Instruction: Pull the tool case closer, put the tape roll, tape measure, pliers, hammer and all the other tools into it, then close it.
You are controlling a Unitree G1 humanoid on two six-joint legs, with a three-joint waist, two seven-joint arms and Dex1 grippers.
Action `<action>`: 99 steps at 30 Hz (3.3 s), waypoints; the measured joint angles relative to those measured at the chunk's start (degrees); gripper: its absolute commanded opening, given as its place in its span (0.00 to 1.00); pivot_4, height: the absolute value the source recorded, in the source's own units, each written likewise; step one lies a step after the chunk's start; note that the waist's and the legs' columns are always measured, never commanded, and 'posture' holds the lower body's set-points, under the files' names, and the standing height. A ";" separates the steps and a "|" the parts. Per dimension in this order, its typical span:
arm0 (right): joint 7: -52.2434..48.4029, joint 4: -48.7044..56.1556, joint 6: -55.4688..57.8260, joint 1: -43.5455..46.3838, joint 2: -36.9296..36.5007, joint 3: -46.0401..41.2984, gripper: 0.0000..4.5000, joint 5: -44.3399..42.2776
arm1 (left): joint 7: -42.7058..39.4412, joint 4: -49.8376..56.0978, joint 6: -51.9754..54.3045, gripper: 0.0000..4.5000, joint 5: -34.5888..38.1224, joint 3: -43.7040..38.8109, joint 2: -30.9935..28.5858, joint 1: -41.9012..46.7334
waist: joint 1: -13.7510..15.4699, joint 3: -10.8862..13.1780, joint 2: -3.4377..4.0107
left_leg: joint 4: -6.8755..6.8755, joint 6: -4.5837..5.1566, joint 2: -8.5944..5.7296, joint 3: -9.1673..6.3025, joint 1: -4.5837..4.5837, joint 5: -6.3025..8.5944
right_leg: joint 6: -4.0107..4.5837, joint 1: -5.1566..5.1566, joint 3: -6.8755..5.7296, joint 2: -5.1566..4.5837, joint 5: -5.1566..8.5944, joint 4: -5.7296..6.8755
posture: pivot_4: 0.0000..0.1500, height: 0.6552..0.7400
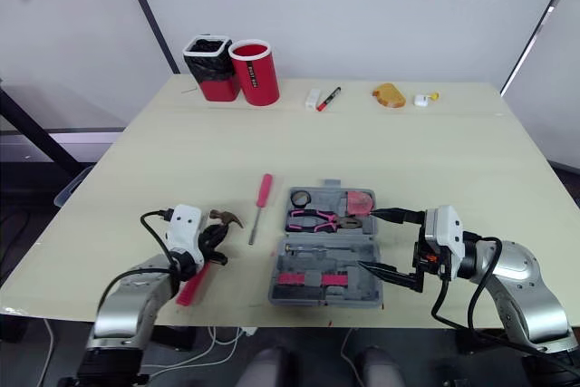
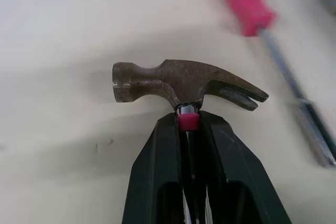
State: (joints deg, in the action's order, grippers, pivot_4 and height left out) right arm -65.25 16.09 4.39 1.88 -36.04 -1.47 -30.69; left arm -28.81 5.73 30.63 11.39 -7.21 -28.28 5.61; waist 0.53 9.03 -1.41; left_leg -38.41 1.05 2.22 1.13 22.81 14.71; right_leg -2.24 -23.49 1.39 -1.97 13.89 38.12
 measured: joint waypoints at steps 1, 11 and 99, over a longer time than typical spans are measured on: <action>0.30 0.11 0.02 -0.40 0.05 -0.19 1.00 -0.08 | -2.19 0.48 0.00 0.02 0.68 0.10 -1.30 1.05 | 0.31 0.00 0.00 | 0.00 0.00 -0.02 -0.01 0.02 0.00 | 0.00 0.00 -0.03 -0.02 0.00 -0.02 | 1.00 1.00; 3.05 1.03 -0.80 -4.57 0.40 -4.28 1.00 -0.34 | -23.65 -0.61 -1.12 0.02 3.36 12.40 -9.92 17.70 | 0.15 0.04 -0.06 | 0.02 0.00 -0.04 0.03 0.10 0.00 | -0.04 0.00 0.00 0.02 0.01 -0.15 | 1.00 1.00; -0.06 -0.74 -0.95 -12.74 -7.36 -14.67 1.00 -0.75 | -36.16 -18.46 12.76 0.29 -12.42 49.13 13.28 42.13 | -0.56 0.06 -0.03 | -0.02 0.02 -0.03 -0.02 0.11 0.00 | -0.06 0.00 0.20 0.23 0.02 -0.14 | 1.00 1.00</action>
State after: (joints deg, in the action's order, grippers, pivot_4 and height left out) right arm -65.30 15.36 3.44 -10.86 -43.40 -16.14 -31.44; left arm -64.97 -12.73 43.38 -1.04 41.92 -15.00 47.74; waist -0.03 9.09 -1.44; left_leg -38.43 1.07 2.19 1.11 22.92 14.71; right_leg -2.30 -23.49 1.59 -1.73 13.91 37.98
